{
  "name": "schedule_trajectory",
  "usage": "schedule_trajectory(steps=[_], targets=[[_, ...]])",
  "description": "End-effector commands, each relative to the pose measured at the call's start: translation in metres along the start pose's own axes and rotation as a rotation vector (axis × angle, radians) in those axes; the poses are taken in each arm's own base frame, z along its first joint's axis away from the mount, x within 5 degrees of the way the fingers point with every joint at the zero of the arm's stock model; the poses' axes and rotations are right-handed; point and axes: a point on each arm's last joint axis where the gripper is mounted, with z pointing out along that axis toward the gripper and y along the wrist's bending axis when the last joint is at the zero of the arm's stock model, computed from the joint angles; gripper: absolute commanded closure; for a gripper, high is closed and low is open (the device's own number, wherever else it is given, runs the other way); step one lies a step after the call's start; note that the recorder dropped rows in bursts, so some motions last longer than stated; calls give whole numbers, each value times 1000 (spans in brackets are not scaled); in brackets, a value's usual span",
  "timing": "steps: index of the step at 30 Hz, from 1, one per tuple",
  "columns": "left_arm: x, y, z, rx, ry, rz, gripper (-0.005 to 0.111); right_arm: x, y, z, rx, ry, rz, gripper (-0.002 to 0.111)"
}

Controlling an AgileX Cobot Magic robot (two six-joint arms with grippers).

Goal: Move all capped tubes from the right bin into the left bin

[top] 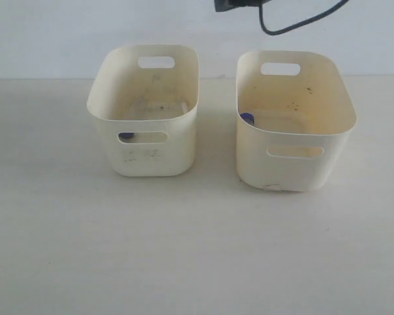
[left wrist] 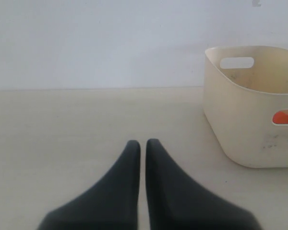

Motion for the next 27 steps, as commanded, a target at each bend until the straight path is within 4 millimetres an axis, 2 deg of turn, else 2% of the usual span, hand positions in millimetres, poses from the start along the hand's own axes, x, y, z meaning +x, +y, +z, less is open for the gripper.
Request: schedule_trajectory(steps=[1, 3, 5, 10, 12, 18, 27], targets=[[-2, 0, 0, 1, -8, -16, 102, 18, -34, 12, 82, 172, 30, 108], [-2, 0, 0, 1, -8, -16, 102, 27, -44, 18, 103, 250, 31, 108], [-2, 0, 0, 1, -8, -16, 102, 36, -48, 26, 118, 315, 25, 101], [-2, 0, 0, 1, -8, -16, 102, 50, -54, 43, 143, 385, 97, 59], [-2, 0, 0, 1, -8, -16, 102, 54, -56, 48, 154, 398, 118, 52], [-2, 0, 0, 1, -8, -16, 102, 68, -62, 64, 177, 458, 150, 64], [-2, 0, 0, 1, -8, -16, 102, 88, -66, 83, 181, 544, 260, 65]])
